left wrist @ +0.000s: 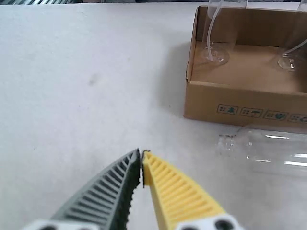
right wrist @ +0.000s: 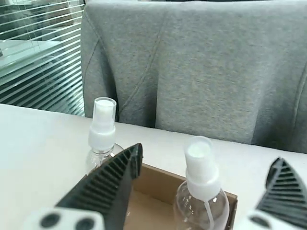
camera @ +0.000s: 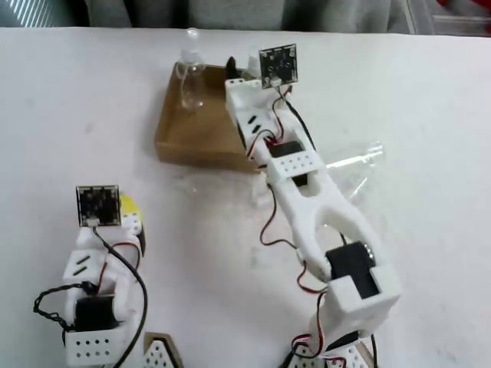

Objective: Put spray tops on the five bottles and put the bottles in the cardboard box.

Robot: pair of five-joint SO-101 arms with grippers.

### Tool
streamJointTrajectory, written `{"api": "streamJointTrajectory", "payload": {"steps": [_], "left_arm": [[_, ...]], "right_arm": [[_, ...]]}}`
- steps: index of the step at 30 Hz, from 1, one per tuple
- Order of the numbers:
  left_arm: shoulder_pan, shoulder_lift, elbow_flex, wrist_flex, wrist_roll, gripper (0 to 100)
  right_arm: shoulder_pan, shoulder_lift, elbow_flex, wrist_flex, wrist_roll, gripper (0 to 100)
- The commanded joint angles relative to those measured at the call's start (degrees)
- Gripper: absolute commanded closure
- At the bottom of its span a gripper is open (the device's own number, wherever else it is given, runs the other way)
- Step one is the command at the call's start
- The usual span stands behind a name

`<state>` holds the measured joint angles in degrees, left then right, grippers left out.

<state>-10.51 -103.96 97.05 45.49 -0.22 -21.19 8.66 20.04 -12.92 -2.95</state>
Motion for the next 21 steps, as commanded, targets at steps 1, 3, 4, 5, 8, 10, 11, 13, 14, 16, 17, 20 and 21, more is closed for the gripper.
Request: {"api": "streamJointTrajectory", "payload": {"steps": [1,3,4,5,8,10,11,13,14,16,17,20,21], "left_arm": [[0.92,-0.75,-0.09,0.44,-0.35,97],[0.92,-0.75,-0.09,0.35,-0.35,97],[0.92,-0.75,-0.09,0.35,-0.35,97],[0.92,-0.75,-0.09,0.35,-0.35,97],[0.92,-0.75,-0.09,0.35,-0.35,97],[0.92,-0.75,-0.09,0.35,-0.35,97],[0.92,-0.75,-0.09,0.35,-0.35,97],[0.92,-0.75,-0.09,0.26,-0.35,97],[0.92,-0.75,-0.09,0.26,-0.35,97],[0.92,-0.75,-0.09,0.26,-0.35,97],[0.92,-0.75,-0.09,0.26,-0.35,97],[0.92,-0.75,-0.09,0.26,-0.35,97],[0.92,-0.75,-0.09,0.26,-0.35,97]], "right_arm": [[-0.04,-6.99,1.41,0.22,-0.44,63.2],[0.13,-9.71,3.52,0.22,-0.44,63.2],[0.13,-11.3,4.75,0.22,-0.44,63.2],[0.13,-12.79,6.07,0.22,-0.44,63.2],[0.22,-18.33,10.55,0.22,-0.44,63.2],[0.22,-22.37,13.89,0.22,-0.44,63.2],[0.22,-24.66,15.65,0.22,-0.44,63.2],[0.22,-29.32,19.34,0.22,-0.44,63.2],[0.22,-31.69,21.27,0.22,-0.44,63.3],[0.22,-36.88,25.23,0.31,-0.44,63.5],[0.22,-39.43,27.25,0.66,-0.44,64.6],[0.22,-47.69,31.82,6.11,-0.44,73.7],[0.22,-50.59,32.88,9.01,-0.44,77.9]]}}
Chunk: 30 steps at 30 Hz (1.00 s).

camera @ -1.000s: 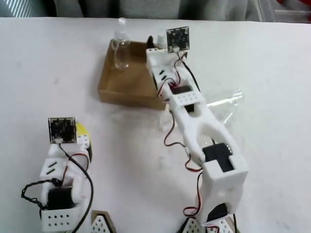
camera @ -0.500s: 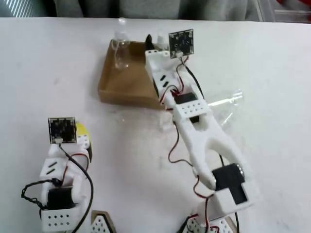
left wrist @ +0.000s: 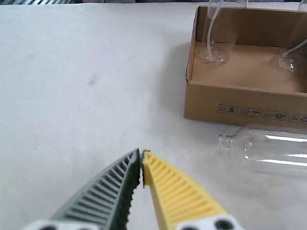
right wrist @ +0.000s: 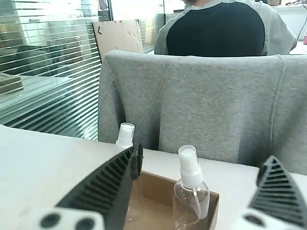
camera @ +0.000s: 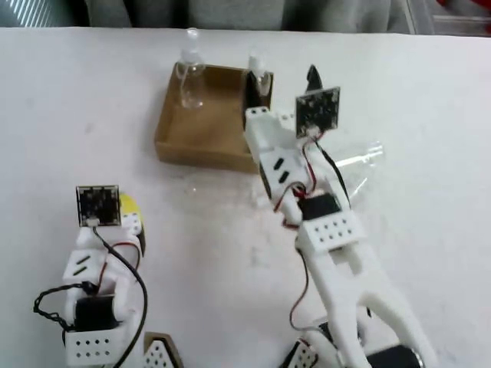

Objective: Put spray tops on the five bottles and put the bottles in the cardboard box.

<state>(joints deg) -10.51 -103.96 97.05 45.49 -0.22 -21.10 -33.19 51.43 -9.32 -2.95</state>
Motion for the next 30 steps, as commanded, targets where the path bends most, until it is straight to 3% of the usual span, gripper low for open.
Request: {"api": "streamJointTrajectory", "payload": {"steps": [1,5,9,15,21,25,30], "left_arm": [[0.92,-0.75,-0.09,0.26,-0.35,97],[0.92,-0.75,-0.09,0.26,-0.35,97],[0.84,-0.75,-0.09,0.26,-0.35,97],[0.66,-0.75,-0.09,0.35,-0.35,97],[0.66,-0.75,-0.09,0.35,-0.35,97],[0.75,-0.75,-0.09,0.35,-0.35,97],[0.75,-0.75,-0.09,0.44,-0.35,97]], "right_arm": [[0.13,-11.65,2.29,8.4,-0.44,82.5],[-0.31,-21.67,3.6,20.79,0.09,98.8],[-0.22,-29.49,3.87,32.75,0.09,94.9],[-0.31,-37.58,3.78,49.63,0.62,98.0],[-0.31,-39.96,3.78,65.89,18.02,97.9],[-0.31,-39.96,3.78,69.14,25.32,97.9],[-1.8,-39.78,6.68,68.09,25.58,97.9]]}}
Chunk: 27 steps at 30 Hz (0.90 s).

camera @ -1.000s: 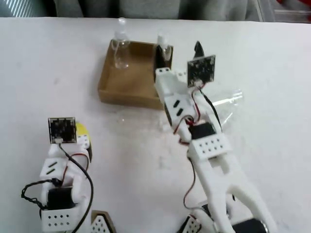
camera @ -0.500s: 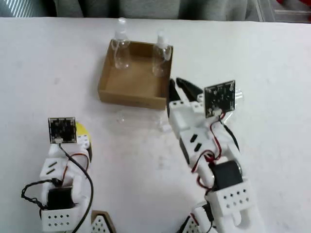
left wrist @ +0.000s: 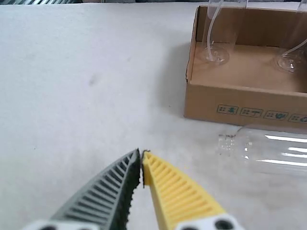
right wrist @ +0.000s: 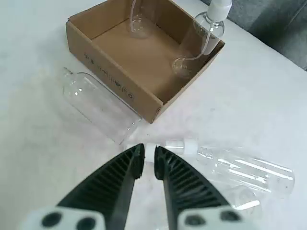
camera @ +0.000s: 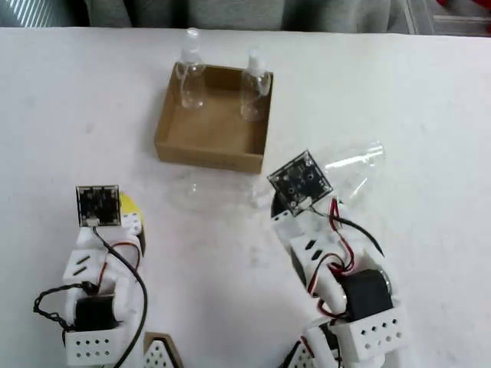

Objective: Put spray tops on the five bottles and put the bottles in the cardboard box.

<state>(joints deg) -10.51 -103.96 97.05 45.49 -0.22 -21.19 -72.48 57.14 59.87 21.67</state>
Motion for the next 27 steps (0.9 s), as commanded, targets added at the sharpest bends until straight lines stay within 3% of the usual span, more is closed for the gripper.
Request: {"api": "streamJointTrajectory", "payload": {"steps": [1,5,14,19,27], "left_arm": [[0.75,-0.75,-0.09,0.44,-0.35,97],[0.75,-0.75,-0.09,0.44,-0.35,97],[0.75,-0.75,-0.09,0.44,-0.35,97],[0.66,-0.75,-0.09,0.44,-0.35,97],[0.66,-0.75,-0.09,0.44,-0.35,97]], "right_arm": [[-2.77,-0.48,2.73,-2.33,0.97,97.9],[-6.02,2.77,9.85,-11.3,0.79,97.9],[-6.37,16.66,12.04,-34.07,-14.51,97.5],[-6.46,26.07,11.69,-45.05,-17.32,97.8],[-7.43,41.89,4.13,-47.69,-17.41,97.9]]}}
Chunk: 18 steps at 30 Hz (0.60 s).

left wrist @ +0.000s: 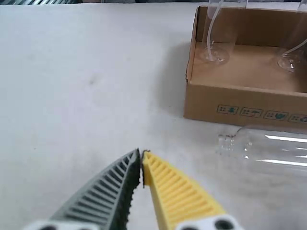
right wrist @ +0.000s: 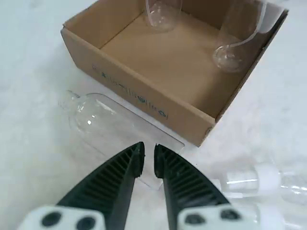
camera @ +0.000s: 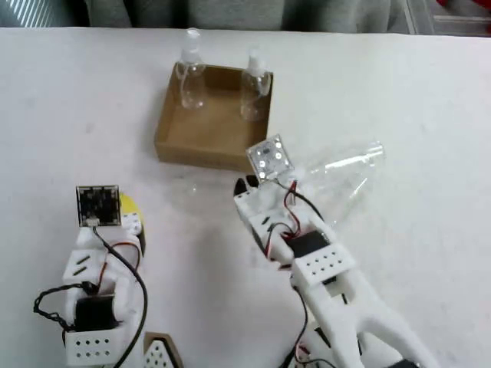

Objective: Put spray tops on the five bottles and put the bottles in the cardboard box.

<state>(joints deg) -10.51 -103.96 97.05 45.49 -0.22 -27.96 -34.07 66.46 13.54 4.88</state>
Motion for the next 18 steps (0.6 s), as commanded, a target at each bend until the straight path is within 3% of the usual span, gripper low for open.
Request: {"api": "streamJointTrajectory", "payload": {"steps": [1,18], "left_arm": [[0.66,-0.75,-0.09,0.44,-0.35,97],[0.66,-0.75,-0.09,0.44,-0.35,97]], "right_arm": [[-0.66,5.14,-6.24,-1.36,-0.79,97.9],[3.91,17.98,-12.22,-6.37,-3.25,97.9]]}}
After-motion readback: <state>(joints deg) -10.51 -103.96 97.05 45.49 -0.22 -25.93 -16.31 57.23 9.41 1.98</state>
